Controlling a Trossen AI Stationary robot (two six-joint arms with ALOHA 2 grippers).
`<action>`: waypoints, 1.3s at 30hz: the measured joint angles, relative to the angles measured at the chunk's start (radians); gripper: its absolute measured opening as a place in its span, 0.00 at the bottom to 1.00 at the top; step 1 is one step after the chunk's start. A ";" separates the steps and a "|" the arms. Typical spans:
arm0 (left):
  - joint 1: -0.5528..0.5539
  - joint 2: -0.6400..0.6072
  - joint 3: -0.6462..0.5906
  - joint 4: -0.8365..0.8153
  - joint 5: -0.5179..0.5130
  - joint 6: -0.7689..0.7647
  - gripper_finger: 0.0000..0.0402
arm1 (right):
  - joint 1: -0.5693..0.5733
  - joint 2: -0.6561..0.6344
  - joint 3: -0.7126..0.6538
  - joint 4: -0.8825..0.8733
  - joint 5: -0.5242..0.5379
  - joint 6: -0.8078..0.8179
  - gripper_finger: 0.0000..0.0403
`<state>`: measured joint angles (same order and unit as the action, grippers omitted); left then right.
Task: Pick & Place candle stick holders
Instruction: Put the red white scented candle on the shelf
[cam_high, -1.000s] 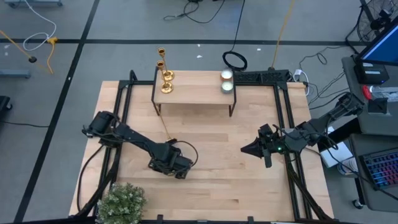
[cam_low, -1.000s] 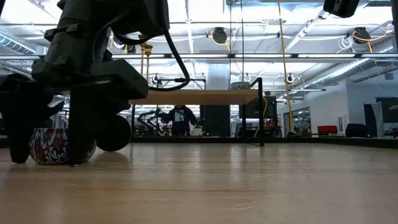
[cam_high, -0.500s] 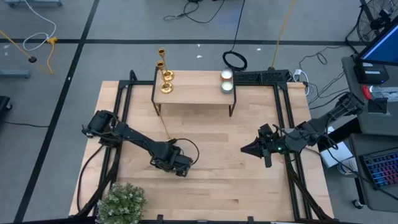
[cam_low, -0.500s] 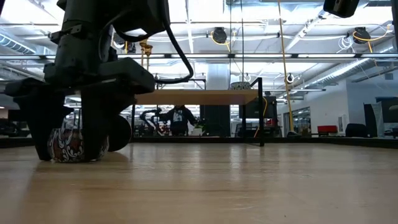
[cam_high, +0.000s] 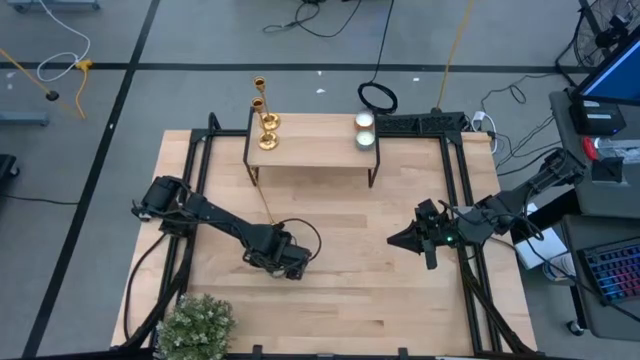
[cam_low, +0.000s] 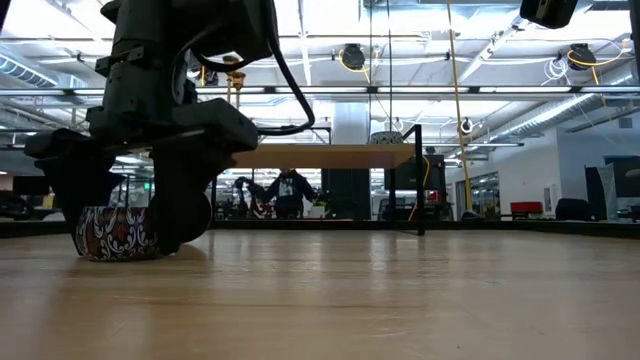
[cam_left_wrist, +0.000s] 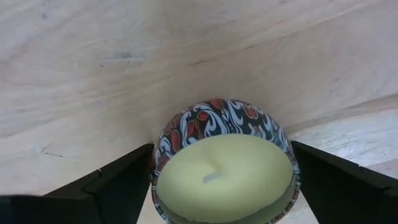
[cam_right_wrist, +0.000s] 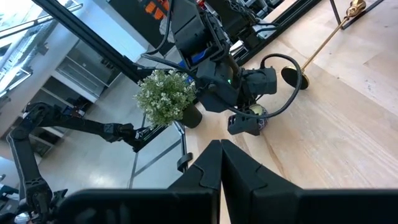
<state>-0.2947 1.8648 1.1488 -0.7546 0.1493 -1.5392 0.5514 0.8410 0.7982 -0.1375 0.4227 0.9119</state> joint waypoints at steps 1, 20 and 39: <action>0.000 0.000 0.000 -0.001 0.000 0.001 0.90 | 0.000 0.000 0.000 0.000 0.000 0.000 0.00; 0.003 0.000 0.040 -0.029 0.042 0.018 0.79 | -0.003 0.000 0.000 -0.001 -0.001 0.002 0.00; 0.260 0.000 0.569 -0.379 -0.125 0.385 0.77 | -0.003 0.000 0.000 -0.001 -0.001 -0.004 0.00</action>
<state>-0.0352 1.8647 1.7174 -1.1332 0.0242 -1.1543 0.5488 0.8408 0.7982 -0.1387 0.4221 0.9079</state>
